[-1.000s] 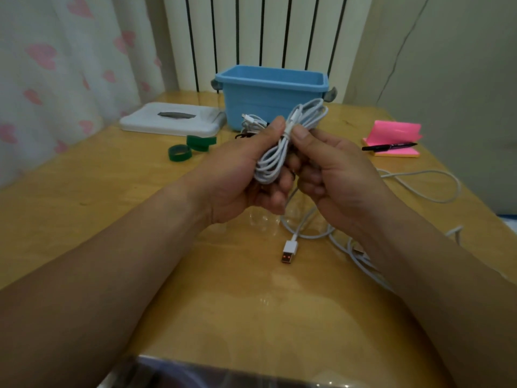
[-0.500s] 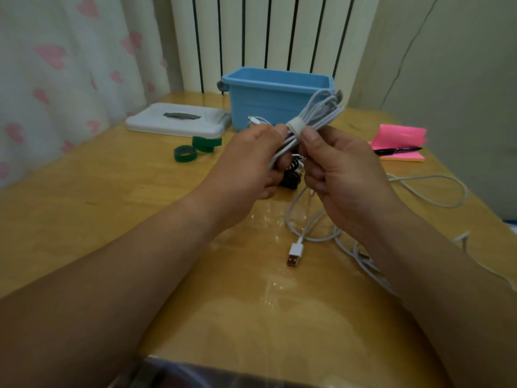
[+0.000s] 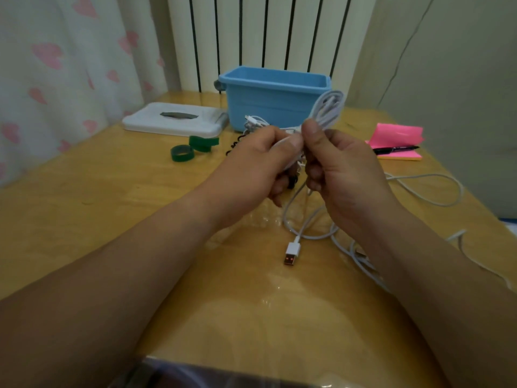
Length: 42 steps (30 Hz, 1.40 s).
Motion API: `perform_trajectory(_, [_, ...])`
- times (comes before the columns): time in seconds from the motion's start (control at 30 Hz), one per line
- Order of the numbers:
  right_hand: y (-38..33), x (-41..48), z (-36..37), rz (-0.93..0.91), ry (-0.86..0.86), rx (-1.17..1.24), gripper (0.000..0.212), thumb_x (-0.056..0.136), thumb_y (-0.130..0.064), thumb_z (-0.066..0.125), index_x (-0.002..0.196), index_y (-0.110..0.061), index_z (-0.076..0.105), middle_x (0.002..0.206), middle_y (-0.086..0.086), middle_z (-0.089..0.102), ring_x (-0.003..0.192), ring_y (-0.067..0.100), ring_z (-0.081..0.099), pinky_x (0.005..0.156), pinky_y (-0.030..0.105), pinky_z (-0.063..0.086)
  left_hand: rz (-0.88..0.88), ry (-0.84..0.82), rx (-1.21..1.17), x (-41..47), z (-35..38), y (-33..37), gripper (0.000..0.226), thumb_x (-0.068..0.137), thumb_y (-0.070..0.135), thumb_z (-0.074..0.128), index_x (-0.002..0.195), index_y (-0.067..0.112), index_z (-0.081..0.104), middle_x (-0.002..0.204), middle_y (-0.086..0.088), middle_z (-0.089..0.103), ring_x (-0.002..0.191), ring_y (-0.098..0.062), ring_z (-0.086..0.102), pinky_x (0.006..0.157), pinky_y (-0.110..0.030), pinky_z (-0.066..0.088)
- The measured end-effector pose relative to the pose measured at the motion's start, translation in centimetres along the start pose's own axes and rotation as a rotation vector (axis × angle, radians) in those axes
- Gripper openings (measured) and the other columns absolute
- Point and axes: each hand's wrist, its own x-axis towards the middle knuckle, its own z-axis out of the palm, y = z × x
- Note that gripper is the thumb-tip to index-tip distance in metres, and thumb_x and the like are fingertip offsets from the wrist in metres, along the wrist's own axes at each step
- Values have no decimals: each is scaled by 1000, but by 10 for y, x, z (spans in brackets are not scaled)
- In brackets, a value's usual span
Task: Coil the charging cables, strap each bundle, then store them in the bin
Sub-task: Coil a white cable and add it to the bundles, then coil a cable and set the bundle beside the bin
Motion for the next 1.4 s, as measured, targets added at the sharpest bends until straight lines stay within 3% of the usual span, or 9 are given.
perform_trajectory(0.23, [-3,-2,3,66,-279,284,23,94,-33,64,103,-12,72,85,0,71,81,14,69,79,31,56,-293,-371,-585,2,-19,4,40,113,42,39,98,13,61,67,0,48,41,-7,37,36,-20,35])
perform_trajectory(0.43, [-10,-5,5,29,-101,276,7,103,-21,61,105,-15,61,68,-12,69,52,0,61,49,14,47,-96,-163,-182,2,-9,7,59,107,57,53,126,2,62,94,-11,65,68,-22,58,63,-38,59])
perform_trajectory(0.6, [-9,-4,4,43,-53,113,38,85,-53,68,101,-19,63,62,-14,56,54,2,49,46,19,38,2,-133,16,-1,-15,4,32,110,40,57,116,9,61,88,-5,63,67,-17,56,62,-34,55])
perform_trajectory(0.7, [-13,0,-2,46,11,149,51,91,-63,62,105,-14,66,67,-7,50,58,9,46,46,25,36,-5,83,-85,10,-32,0,27,111,41,54,120,18,65,99,-3,65,77,-15,60,68,-32,57])
perform_trajectory(0.83, [-20,4,-13,-94,150,71,31,106,-44,59,98,-16,67,69,-1,54,56,15,49,46,26,37,135,388,286,26,-60,-22,26,111,46,56,124,26,65,116,-3,64,95,-9,59,78,-25,52])
perform_trajectory(0.93, [-20,3,-12,-128,217,19,27,108,-36,58,91,-17,67,68,0,54,53,15,47,45,25,35,198,382,579,34,-58,-37,20,109,39,61,124,27,66,116,2,58,101,-11,54,82,-16,44])
perform_trajectory(1.1, [-21,-3,-5,-128,225,-38,28,109,-31,55,88,-16,66,65,0,53,51,12,47,44,25,35,254,380,816,45,-42,-47,32,107,34,63,138,33,65,136,3,61,130,-23,51,111,-52,45])
perform_trajectory(1.2, [-21,-4,-3,-126,221,-86,28,109,-33,55,89,-17,67,64,-1,54,53,11,48,45,26,38,152,257,998,47,-39,-50,54,109,36,57,161,40,43,170,3,37,159,-24,28,129,-58,23])
perform_trajectory(1.4, [-18,-5,-4,-125,210,-122,30,109,-35,56,87,-19,68,66,0,55,55,14,49,47,28,38,93,48,1064,45,-35,-53,58,113,45,43,168,46,24,181,8,7,167,-18,0,133,-58,0])
